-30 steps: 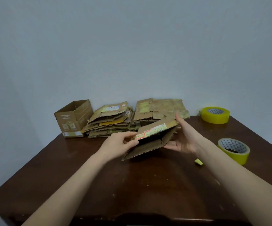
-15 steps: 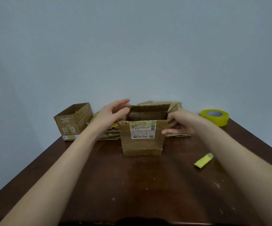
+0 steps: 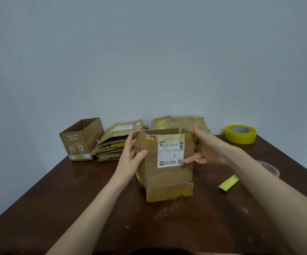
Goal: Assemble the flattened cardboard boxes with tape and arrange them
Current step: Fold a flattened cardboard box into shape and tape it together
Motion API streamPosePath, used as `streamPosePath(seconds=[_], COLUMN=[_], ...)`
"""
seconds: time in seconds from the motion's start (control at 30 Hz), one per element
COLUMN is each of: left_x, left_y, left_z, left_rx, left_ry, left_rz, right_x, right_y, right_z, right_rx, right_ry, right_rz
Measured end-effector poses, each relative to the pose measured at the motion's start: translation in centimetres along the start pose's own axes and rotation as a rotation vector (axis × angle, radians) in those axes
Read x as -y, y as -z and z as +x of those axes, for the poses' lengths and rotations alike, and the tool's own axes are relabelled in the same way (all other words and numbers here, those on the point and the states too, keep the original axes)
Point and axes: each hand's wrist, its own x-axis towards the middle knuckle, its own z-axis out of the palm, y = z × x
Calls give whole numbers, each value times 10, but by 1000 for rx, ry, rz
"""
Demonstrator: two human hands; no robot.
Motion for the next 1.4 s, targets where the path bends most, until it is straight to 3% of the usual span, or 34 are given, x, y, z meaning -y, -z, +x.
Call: streamPosePath(seconds=[0.1,0.27,0.4,0.5,0.57,0.67,0.73,0.87,1.03,1.17,1.4], left_x=[6,12,16,14,13,9,4,3,8,13,16], left_y=[-5,-4,0,3,1,-4,-6,-3,4,5,-8], left_z=[-2,1,9,12,12,19,24,32,34,33,47], left_rx=[-54,-42,24,76,-1,-203,-183,29,219,265,289], left_ry=[-78,12,15,12,-11,-39,-6,-19,36,9,13], left_rz=[116,259,249,257,234,107,120,384,474,531,587], right_x=[-8,-23,-33,-34,-33,-34,-36,-34,-33,-33,-50], right_y=[-7,-15,-9,-13,-16,-17,-15,-10,-16,-16,-12], right_z=[-7,4,21,19,18,19,22,30,41,48,55], right_rx=[35,-158,-219,-127,-81,-197,-262,-210,-144,-116,-252], right_ry=[160,418,462,496,543,530,514,465,465,473,499], right_rz=[-109,-636,-1003,-834,-684,-517,-423,-499,-621,-686,-651])
